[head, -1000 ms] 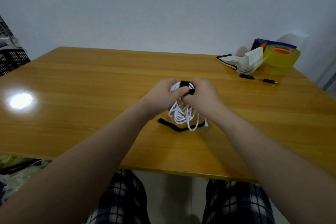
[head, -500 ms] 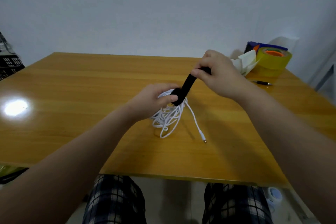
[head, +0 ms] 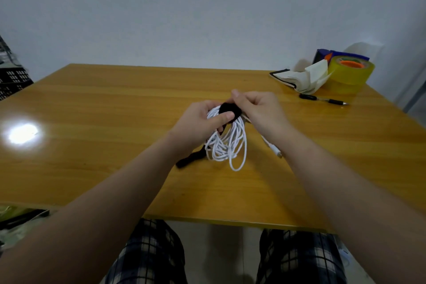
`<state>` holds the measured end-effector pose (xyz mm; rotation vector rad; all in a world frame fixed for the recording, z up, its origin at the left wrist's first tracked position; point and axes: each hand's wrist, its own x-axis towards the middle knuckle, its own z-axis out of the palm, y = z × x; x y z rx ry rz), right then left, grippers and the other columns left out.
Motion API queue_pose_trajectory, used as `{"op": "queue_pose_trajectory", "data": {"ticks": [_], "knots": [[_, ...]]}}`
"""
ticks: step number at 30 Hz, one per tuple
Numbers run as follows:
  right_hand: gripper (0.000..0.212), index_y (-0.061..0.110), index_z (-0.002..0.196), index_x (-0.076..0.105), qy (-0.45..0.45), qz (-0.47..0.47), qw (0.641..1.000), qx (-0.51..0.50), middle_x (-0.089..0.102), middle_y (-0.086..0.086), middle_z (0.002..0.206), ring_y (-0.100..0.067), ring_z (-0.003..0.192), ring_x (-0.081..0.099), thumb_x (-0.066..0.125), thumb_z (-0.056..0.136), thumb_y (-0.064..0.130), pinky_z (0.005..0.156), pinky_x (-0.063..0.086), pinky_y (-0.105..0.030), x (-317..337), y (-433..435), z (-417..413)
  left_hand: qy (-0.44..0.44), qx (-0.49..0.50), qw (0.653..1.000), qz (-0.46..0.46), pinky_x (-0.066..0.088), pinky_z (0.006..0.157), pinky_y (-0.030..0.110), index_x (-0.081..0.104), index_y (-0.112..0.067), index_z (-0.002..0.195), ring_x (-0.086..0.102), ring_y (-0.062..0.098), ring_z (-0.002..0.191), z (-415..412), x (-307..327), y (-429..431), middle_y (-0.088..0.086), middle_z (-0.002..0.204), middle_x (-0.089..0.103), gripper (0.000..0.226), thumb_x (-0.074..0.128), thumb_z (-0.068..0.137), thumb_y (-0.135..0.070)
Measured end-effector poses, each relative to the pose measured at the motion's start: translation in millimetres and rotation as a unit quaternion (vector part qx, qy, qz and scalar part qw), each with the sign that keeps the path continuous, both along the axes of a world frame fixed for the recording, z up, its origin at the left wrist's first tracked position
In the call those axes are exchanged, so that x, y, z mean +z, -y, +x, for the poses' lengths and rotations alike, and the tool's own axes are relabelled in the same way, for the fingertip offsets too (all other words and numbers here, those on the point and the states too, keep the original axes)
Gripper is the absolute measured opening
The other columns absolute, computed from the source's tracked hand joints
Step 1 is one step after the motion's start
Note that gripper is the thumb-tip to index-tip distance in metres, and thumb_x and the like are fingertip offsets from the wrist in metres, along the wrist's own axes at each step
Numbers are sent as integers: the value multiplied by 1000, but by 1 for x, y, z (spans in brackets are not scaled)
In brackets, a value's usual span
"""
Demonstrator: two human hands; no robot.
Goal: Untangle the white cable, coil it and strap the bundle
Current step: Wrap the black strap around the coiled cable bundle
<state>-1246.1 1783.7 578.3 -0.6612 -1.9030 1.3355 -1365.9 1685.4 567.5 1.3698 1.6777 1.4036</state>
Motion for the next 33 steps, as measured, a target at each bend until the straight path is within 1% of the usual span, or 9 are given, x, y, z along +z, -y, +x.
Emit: {"op": "queue_pose_trajectory", "data": {"ticks": [3, 7, 11, 15, 18, 21, 25, 28, 33], "knots": [[16, 17, 103, 68, 61, 25, 994, 89, 72, 1, 99, -5, 89, 68, 63, 89, 23, 80, 54, -19, 3, 6, 8, 16, 9, 1000, -18, 46, 64, 37, 59, -9, 109, 56, 20, 65, -1, -1, -1, 3, 69, 58, 23, 59, 92, -25], [44, 14, 126, 52, 104, 15, 987, 120, 64, -4, 116, -16, 103, 64, 65, 85, 9, 90, 53, -28, 1, 4, 10, 28, 22, 998, -55, 51, 72, 38, 44, -14, 117, 61, 19, 78, -2, -5, -3, 10, 93, 62, 32, 58, 93, -29], [74, 28, 136, 32, 86, 14, 989, 119, 51, -13, 110, -24, 79, 62, 60, 78, -8, 71, 55, -31, -3, 9, 7, -94, 51, 993, -57, 52, 78, 36, 51, -17, 114, 63, 18, 91, 0, -6, -10, 2, 104, 62, 31, 59, 90, -36], [89, 37, 143, 21, 83, 60, 987, 125, 38, -7, 122, -20, 84, 58, 59, 77, -9, 64, 52, -24, -8, 10, 7, -56, 42, 995, -69, 52, 79, 45, 53, -16, 105, 67, 27, 89, 0, -4, -11, 11, 101, 68, 29, 63, 88, -37], [85, 37, 143, 24, 94, 133, 982, 101, 37, -6, 127, -16, 84, 56, 56, 78, -7, 61, 47, -19, -12, 7, 2, 1, 17, 998, -67, 52, 74, 35, 51, -11, 108, 69, 22, 81, 0, -4, -8, 16, 97, 71, 33, 64, 88, -34], [82, 33, 144, 26, 112, 229, 965, 56, 42, -4, 129, -12, 103, 47, 54, 79, -7, 78, 41, -17, -18, 6, -4, 47, 10, 998, -51, 53, 68, 24, 51, -7, 112, 70, 17, 77, 0, 2, -5, 12, 92, 73, 34, 66, 88, -28], [74, 27, 141, 35, 101, 373, 922, 21, 38, -5, 140, -16, 125, 41, 56, 78, -6, 97, 42, -31, -22, 3, -1, 106, 11, 994, -32, 51, 70, 38, 50, -6, 114, 69, 26, 78, -2, 6, -2, 14, 88, 71, 37, 66, 88, -26], [53, 20, 120, 43, 52, 533, 844, -33, 42, -10, 137, -30, 120, 49, 64, 74, 2, 96, 45, -42, -30, -4, 1, 133, 11, 991, -31, 50, 71, 41, 47, -8, 111, 66, 28, 75, -1, 7, -1, 14, 85, 68, 34, 65, 89, -27], [15, 17, 99, 48, -40, 615, 786, -49, 42, -6, 117, -26, 103, 50, 59, 88, 15, 84, 45, -37, -36, -6, 8, 121, 6, 992, -23, 49, 66, 36, 45, -13, 101, 64, 22, 71, 0, 4, -2, 14, 86, 66, 24, 62, 90, -27]]}}
